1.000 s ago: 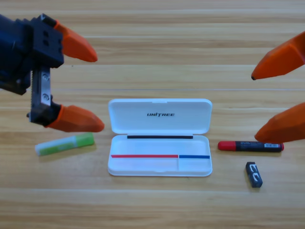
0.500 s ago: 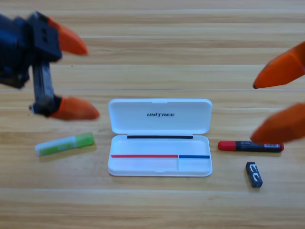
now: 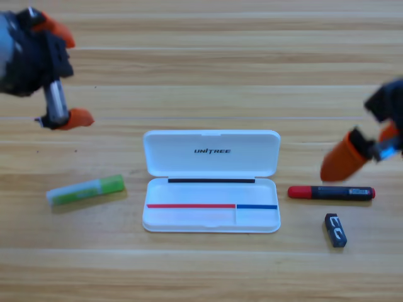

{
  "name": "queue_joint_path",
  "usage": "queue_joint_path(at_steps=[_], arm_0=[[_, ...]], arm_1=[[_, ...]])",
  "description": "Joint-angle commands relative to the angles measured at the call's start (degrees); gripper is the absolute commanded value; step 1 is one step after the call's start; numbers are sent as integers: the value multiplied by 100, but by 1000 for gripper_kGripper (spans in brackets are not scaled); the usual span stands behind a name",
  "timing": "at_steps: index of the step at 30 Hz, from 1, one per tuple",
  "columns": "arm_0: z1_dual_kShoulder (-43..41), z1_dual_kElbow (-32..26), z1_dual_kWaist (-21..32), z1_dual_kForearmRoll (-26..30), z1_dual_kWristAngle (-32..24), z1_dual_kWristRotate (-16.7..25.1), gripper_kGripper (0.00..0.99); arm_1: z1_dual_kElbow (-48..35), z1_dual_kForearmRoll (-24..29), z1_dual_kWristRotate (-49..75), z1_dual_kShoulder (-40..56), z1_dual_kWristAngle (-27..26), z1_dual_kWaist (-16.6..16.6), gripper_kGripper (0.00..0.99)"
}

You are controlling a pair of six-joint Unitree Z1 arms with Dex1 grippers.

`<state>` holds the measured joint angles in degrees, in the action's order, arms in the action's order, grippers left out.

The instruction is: Clean up eraser and pencils

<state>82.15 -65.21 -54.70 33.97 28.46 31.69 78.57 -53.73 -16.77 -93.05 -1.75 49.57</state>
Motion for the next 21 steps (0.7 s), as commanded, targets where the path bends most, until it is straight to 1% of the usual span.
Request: queue_joint_path(at_steps=[1, 4, 7, 10, 12, 15, 17, 21], arm_0=[[592, 176, 1199, -259, -359, 601, 937], [680, 185, 1612, -242, -930, 979, 937], [996, 193, 1779, -189, -1167, 1138, 937], [1242, 114, 2192, -92, -1730, 1436, 937], [1524, 44, 2420, -83, -1967, 1463, 936], [1990, -79, 2684, -48, -2205, 1568, 934], [2183, -70, 2745, -48, -2266, 1603, 934], [2271, 0, 2754, -48, -2372, 1595, 933]], arm_1=[[-272, -199, -406, -908, 43, -290, 951], [-334, -208, -880, -1321, 219, -360, 960], [-325, -208, -1417, -1690, 456, -413, 986], [-264, -164, -1548, -2068, 412, -448, 985], [-176, -155, -1540, -2314, 395, -457, 977], [-70, -93, -1531, -2631, 386, -475, 936], [-44, -58, -1531, -2780, 324, -483, 920], [70, -41, -1531, -2982, 192, -483, 894]])
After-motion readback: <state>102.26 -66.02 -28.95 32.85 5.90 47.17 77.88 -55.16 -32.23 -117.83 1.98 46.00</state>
